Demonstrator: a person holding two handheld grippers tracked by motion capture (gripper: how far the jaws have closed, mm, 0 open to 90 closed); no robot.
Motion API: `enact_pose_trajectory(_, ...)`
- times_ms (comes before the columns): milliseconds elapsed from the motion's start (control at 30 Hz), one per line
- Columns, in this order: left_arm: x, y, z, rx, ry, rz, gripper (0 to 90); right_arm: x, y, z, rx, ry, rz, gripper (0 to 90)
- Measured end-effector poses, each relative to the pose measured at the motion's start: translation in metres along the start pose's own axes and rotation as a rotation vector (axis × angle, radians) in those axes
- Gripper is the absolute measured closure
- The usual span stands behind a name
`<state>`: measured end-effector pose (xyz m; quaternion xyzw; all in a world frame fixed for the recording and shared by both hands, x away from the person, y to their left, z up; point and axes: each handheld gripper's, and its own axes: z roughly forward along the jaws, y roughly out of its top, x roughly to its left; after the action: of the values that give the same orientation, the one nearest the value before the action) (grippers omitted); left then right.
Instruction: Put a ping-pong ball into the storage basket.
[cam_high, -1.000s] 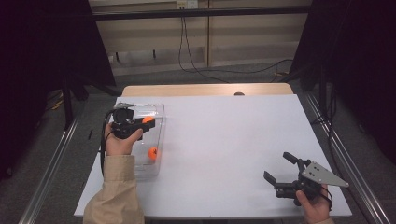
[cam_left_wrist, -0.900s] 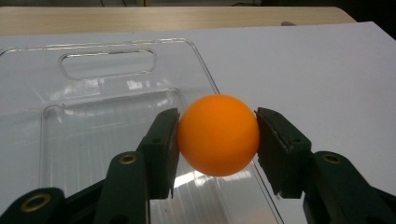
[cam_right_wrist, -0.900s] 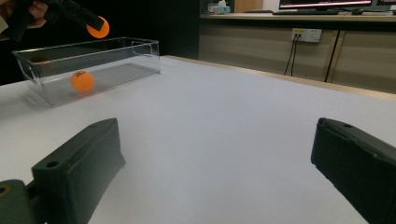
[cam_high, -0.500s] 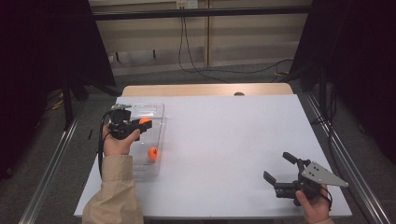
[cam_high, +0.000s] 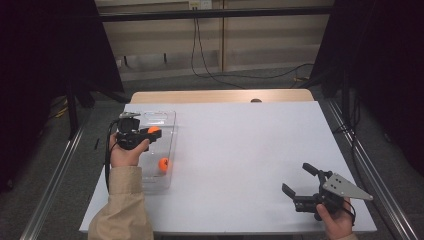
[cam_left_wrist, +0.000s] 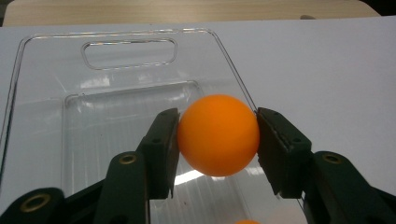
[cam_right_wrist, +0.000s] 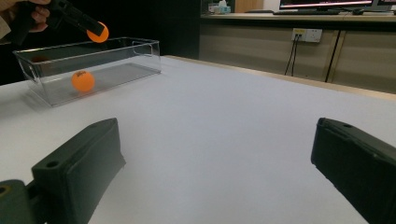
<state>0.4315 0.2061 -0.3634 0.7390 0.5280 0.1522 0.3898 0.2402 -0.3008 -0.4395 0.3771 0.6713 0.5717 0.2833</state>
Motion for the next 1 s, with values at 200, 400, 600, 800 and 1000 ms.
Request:
enact_pose_trajectory(200,0.0013,-0.0005,0.0003,0.006,0.008,0.001,50.8,0.0000,-0.0001,0.0001,0.000,0.001,-0.001,1.3)
enact_pose_trajectory(400,0.0036,-0.0017,0.0006,0.005,0.014,-0.006,50.8,0.0003,-0.0001,0.0005,0.000,0.002,0.000,1.3)
enact_pose_trajectory(600,0.0069,-0.0034,0.0015,0.008,0.026,-0.014,50.8,0.0003,0.0000,0.0006,-0.001,0.002,0.000,1.3)
enact_pose_trajectory(800,0.0073,-0.0045,0.0034,0.010,0.030,-0.020,50.7,0.0003,0.0001,0.0007,-0.001,0.003,0.001,1.3)
enact_pose_trajectory(1000,0.0075,-0.0048,0.0037,0.011,0.036,-0.017,50.6,0.0004,0.0001,0.0008,-0.002,0.003,0.001,1.3)
